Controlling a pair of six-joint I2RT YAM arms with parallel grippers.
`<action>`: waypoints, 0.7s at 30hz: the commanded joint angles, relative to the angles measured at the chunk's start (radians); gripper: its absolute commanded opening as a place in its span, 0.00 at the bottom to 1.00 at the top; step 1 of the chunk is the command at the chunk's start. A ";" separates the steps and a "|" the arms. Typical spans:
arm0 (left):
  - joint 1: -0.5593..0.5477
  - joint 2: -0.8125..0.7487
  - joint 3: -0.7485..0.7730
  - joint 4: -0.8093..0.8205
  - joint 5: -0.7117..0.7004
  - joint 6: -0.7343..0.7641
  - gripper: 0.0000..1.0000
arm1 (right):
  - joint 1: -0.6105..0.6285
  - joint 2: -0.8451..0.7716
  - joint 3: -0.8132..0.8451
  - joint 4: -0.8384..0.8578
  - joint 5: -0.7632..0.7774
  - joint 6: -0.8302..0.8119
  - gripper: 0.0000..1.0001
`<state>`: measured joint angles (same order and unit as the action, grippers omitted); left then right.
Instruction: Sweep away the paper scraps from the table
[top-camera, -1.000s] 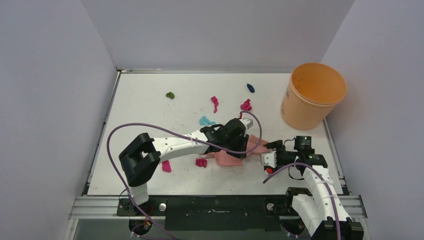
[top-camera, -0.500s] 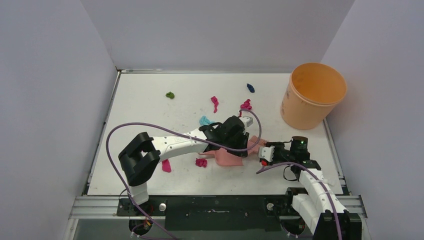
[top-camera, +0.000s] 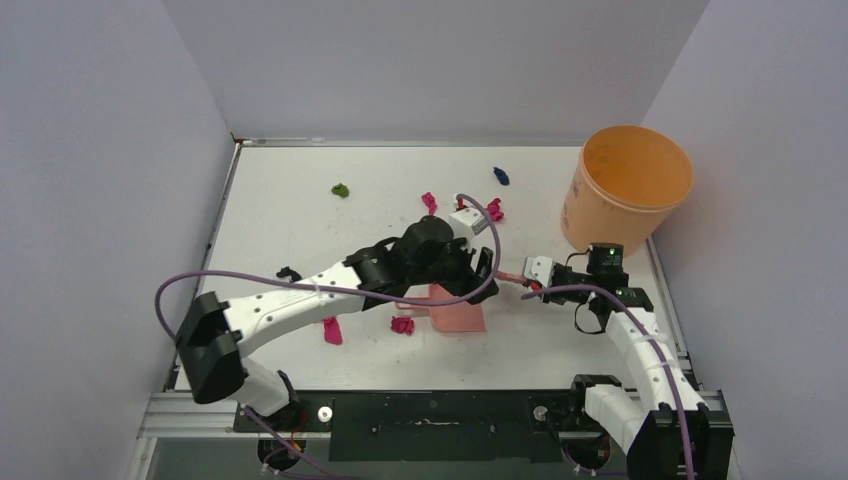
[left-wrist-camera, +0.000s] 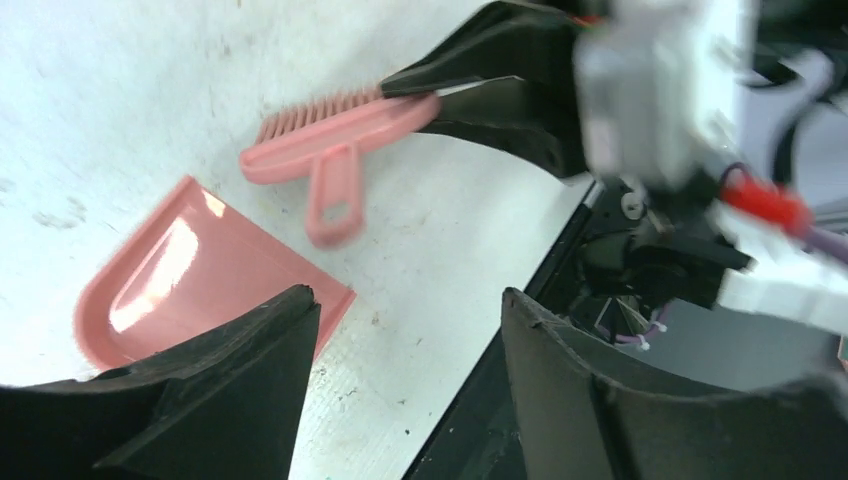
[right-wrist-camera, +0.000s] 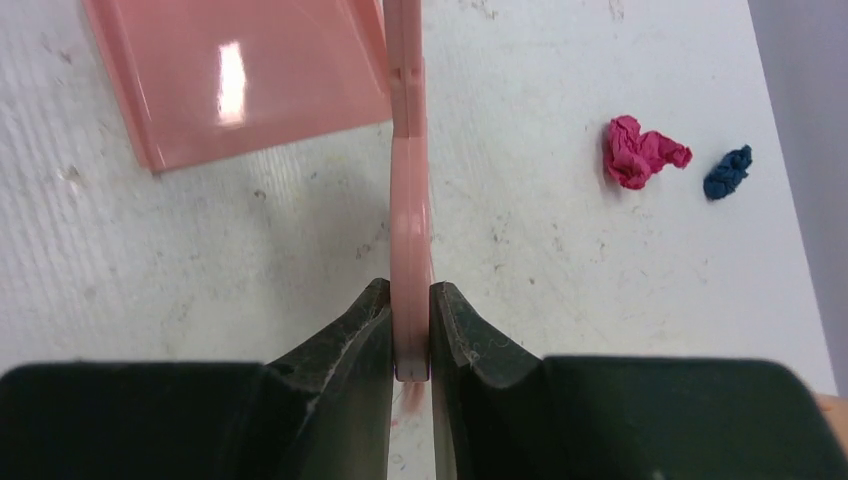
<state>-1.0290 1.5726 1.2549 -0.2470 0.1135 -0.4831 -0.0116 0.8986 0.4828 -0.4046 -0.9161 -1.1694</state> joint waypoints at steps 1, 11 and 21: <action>-0.007 -0.221 -0.084 0.078 -0.047 0.126 0.66 | 0.004 0.129 0.212 -0.279 -0.191 0.030 0.05; 0.010 -0.584 -0.318 0.018 0.036 0.256 0.73 | 0.113 0.420 0.521 -0.999 -0.356 -0.270 0.05; 0.007 -0.383 -0.230 -0.003 0.261 0.284 0.51 | 0.273 0.377 0.502 -0.871 -0.346 -0.028 0.05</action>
<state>-1.0199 1.1095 0.9520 -0.2546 0.2634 -0.2256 0.2504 1.2831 0.9749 -1.2739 -1.1912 -1.2568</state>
